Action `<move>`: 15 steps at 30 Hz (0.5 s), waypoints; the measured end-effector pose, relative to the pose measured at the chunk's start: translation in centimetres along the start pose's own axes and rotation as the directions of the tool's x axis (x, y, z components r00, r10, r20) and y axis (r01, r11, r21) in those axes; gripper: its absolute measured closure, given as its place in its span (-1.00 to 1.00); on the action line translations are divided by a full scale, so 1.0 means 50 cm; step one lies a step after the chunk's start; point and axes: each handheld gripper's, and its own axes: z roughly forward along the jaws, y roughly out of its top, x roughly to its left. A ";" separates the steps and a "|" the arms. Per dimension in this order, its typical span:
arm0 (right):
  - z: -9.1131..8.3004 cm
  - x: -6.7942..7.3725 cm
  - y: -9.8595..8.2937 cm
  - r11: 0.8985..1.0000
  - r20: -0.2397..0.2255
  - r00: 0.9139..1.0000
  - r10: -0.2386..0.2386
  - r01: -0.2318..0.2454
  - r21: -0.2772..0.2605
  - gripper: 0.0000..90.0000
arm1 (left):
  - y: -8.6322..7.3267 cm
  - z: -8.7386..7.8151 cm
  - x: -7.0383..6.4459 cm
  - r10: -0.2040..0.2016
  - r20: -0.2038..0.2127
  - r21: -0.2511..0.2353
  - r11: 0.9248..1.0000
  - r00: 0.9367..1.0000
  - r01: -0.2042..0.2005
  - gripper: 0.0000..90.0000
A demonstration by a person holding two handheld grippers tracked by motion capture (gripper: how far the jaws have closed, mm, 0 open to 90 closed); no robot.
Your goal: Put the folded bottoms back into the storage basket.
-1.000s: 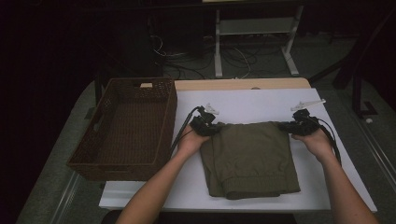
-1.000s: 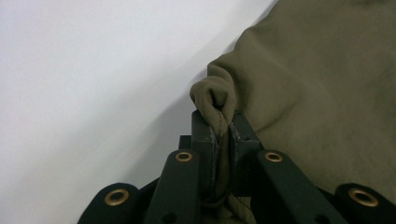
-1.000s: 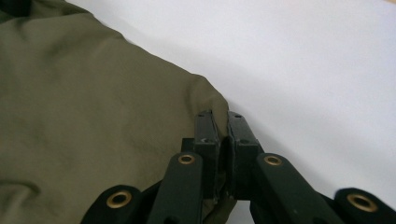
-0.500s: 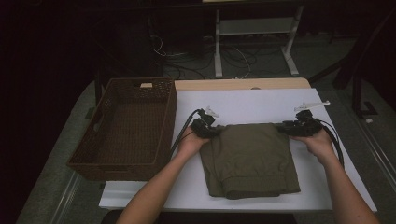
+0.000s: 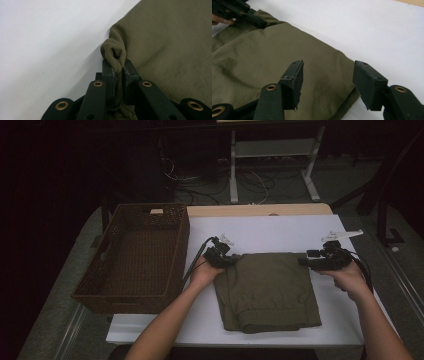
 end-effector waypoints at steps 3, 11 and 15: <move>-0.009 0.007 -0.013 1.000 -0.005 1.000 -0.006 0.006 0.014 -0.10 | 0.000 0.000 0.002 -0.001 0.003 0.000 1.000 1.000 0.001 0.84; -0.034 0.038 -0.051 0.998 -0.029 0.999 -0.031 0.033 0.054 -0.12 | 0.000 0.000 0.000 0.000 0.000 0.000 1.000 1.000 0.000 0.84; -0.047 0.052 -0.065 0.997 -0.041 0.998 -0.039 0.041 0.060 -0.12 | -0.001 0.000 0.000 0.000 -0.002 0.001 1.000 1.000 0.000 0.84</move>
